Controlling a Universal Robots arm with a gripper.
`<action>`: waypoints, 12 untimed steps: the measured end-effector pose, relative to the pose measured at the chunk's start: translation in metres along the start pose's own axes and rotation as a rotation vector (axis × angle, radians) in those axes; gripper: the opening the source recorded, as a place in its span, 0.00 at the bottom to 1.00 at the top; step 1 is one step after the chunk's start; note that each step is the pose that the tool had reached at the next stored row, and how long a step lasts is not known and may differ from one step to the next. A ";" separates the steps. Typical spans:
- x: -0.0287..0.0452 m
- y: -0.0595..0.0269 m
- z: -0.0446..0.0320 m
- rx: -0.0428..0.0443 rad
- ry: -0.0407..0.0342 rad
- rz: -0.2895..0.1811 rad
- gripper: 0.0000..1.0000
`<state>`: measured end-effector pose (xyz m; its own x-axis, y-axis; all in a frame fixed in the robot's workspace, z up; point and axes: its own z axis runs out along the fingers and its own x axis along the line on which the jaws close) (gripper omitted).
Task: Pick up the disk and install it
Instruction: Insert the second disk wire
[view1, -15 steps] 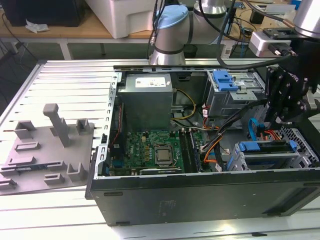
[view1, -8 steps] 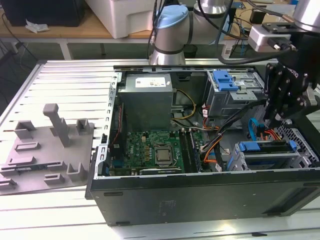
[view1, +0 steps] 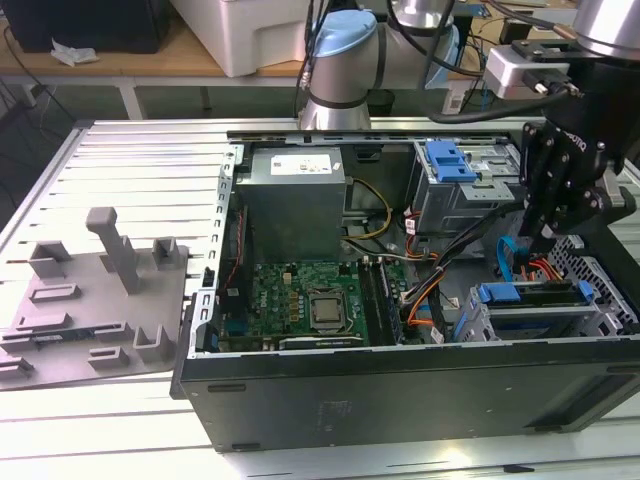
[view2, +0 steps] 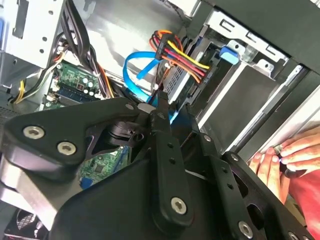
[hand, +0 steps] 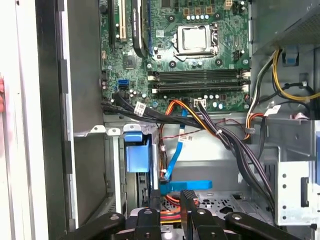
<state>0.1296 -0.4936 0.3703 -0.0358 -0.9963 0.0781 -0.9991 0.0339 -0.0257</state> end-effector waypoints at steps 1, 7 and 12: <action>0.0000 0.0010 0.0000 0.0006 0.0000 -0.003 0.30; 0.0012 0.0115 -0.0002 0.0162 -0.0003 -0.012 0.30; 0.0032 0.0131 -0.0001 0.0409 -0.0009 -0.010 0.30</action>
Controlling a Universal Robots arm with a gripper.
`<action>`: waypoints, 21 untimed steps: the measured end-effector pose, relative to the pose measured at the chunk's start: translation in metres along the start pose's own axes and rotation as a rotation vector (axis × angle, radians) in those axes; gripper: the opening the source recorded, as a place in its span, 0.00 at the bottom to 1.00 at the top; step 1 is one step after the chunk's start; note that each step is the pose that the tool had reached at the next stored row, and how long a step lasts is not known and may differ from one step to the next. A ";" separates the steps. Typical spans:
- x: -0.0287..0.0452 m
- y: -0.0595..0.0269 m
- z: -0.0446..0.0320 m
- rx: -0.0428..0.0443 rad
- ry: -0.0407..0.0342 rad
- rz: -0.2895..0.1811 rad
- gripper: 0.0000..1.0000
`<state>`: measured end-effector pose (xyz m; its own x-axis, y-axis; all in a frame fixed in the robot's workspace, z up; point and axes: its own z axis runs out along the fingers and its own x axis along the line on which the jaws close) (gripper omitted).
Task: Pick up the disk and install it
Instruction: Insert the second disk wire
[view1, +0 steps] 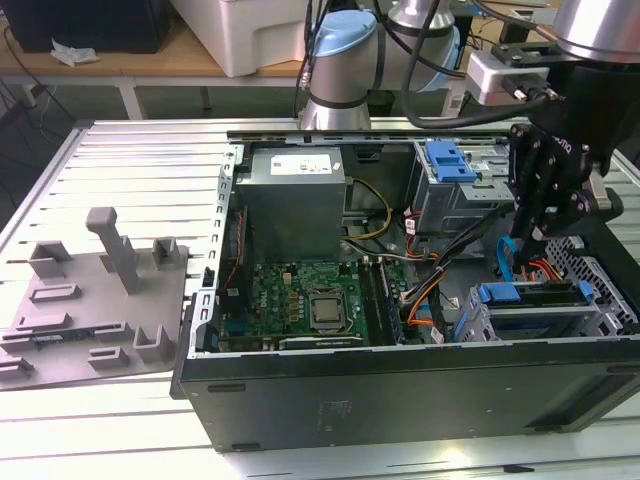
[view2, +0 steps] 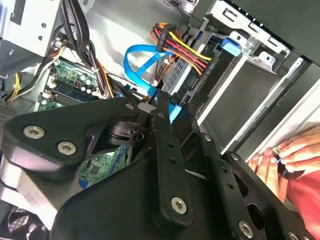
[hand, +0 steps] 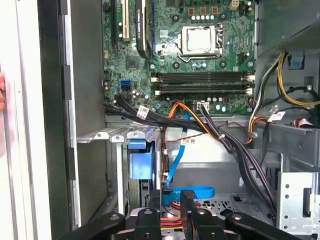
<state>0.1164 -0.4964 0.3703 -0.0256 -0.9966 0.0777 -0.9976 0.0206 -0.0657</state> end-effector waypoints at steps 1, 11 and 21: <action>0.0001 0.0008 -0.0001 0.0060 0.0000 0.001 0.30; 0.0001 0.0029 0.0004 0.0158 0.0035 0.049 0.30; 0.0001 0.0065 0.0020 0.0180 0.0363 0.042 0.30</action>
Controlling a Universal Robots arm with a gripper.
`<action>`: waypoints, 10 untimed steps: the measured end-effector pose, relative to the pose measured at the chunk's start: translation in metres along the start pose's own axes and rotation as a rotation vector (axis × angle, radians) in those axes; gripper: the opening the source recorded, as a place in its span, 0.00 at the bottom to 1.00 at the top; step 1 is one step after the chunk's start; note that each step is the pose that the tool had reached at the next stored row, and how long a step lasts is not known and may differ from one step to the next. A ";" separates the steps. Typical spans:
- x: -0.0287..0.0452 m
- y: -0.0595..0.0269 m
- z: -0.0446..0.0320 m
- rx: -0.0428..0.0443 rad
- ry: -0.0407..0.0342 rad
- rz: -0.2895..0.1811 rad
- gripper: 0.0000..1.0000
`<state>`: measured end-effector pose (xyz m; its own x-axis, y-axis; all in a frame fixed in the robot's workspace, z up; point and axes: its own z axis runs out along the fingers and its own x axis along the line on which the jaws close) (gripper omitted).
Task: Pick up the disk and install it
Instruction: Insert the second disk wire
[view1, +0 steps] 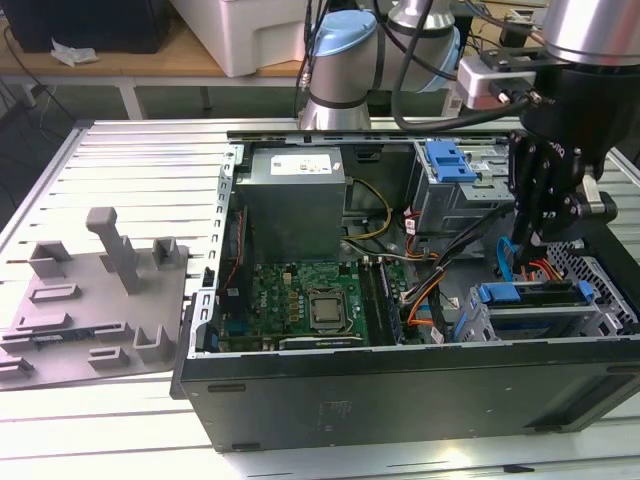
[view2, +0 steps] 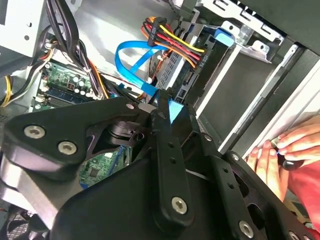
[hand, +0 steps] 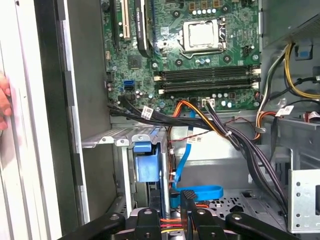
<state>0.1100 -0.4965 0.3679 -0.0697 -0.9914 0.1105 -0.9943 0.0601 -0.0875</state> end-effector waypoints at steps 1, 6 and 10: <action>0.0000 0.0005 0.0001 0.0002 0.0014 -0.001 0.30; 0.0000 0.0056 0.0012 0.0023 0.0156 -0.012 0.30; -0.0020 0.0060 0.0027 0.0043 0.0309 -0.015 0.30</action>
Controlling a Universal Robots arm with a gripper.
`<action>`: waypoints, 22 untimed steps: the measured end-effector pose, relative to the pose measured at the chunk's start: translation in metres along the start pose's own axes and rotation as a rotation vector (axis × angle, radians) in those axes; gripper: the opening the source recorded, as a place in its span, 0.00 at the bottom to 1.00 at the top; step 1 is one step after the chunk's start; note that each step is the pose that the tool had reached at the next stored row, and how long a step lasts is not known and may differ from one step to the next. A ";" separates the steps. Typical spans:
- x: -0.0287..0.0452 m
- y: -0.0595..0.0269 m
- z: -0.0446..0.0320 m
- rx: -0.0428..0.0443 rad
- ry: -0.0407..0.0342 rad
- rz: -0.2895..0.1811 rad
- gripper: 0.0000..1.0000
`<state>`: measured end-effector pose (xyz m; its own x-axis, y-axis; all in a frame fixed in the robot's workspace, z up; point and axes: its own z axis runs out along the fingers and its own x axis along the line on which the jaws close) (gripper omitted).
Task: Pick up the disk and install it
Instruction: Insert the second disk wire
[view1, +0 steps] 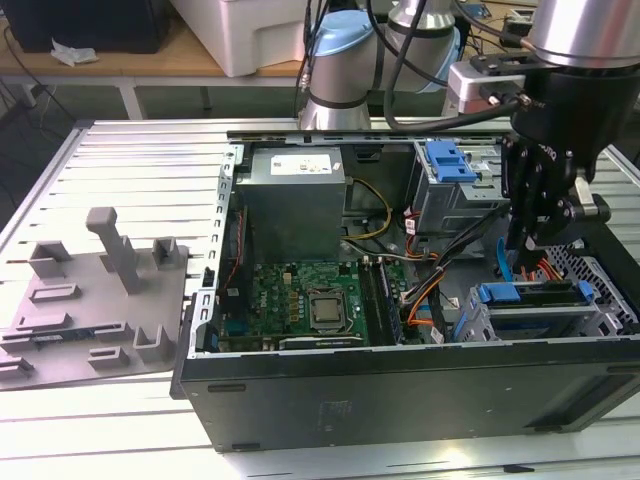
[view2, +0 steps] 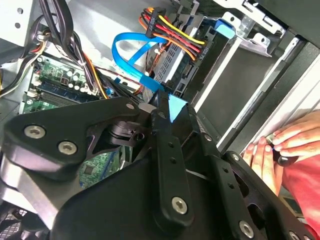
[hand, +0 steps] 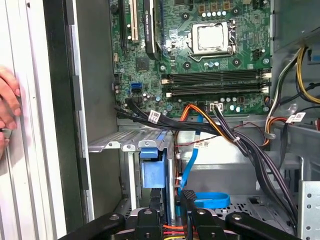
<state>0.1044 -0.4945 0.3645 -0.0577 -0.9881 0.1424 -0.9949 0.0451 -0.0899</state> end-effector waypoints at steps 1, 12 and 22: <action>-0.0006 0.0001 0.0001 0.0003 0.0016 0.000 0.30; -0.0138 0.0009 -0.0009 0.0037 0.0079 -0.006 0.30; -0.0141 0.0011 0.0004 0.0052 0.0129 -0.014 0.30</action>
<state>0.1042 -0.4806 0.3620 -0.0448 -0.9867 0.1563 -0.9952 0.0304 -0.0929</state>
